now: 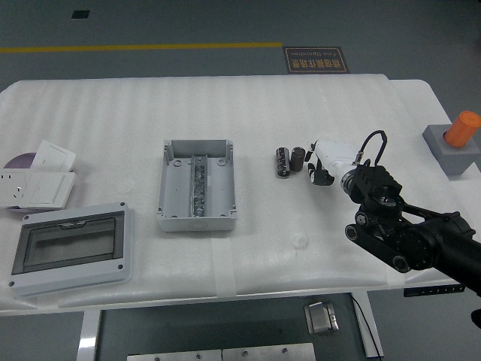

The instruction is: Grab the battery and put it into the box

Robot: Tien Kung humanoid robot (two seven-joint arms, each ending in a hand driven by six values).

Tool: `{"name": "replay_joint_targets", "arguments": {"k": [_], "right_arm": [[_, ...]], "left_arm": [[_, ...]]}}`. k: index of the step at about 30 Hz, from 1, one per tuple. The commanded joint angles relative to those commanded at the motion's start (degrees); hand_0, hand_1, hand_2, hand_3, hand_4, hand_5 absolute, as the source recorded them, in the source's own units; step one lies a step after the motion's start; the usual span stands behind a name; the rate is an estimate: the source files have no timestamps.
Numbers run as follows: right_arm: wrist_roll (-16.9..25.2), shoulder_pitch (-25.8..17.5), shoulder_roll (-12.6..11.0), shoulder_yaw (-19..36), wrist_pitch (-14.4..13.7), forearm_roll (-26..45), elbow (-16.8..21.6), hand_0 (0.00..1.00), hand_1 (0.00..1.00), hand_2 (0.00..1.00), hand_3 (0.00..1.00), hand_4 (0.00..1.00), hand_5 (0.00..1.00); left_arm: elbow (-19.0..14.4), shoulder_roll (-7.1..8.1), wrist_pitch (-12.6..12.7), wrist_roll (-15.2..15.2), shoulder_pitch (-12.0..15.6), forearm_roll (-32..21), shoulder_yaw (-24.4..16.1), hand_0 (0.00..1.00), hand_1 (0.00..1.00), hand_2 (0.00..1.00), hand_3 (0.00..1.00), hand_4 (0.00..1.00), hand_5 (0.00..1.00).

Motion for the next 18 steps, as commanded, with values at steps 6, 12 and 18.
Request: {"name": "replay_joint_targets", "arguments": {"k": [6, 12, 18], "right_arm": [[-0.4, 0.5, -0.2, 1.0, 2.9, -0.1, 0.3, 0.590, 0.576, 0.421, 0.674, 0.385, 0.156], [-1.2, 2.1, 0.1, 1.0, 6.5, 0.2, -0.4, 0.677, 0.666, 0.681, 0.839, 0.663, 0.345], [-1.6, 3.9, 0.3, 1.3, 8.3, -0.1, -1.2, 0.732, 0.706, 0.737, 0.992, 0.889, 0.517]], "left_arm": [[0.0, 0.06, 0.0, 0.0, 0.0, 0.0, 0.0, 0.629, 0.651, 0.512, 0.601, 0.612, 0.469], [0.0, 0.06, 0.0, 0.0, -0.2, 0.1, 0.1, 0.628, 0.651, 0.512, 0.601, 0.613, 0.469], [0.0, 0.17, 0.0, 0.1, -0.2, -0.1, 0.4, 0.629, 0.651, 0.511, 0.599, 0.613, 0.472]]}}
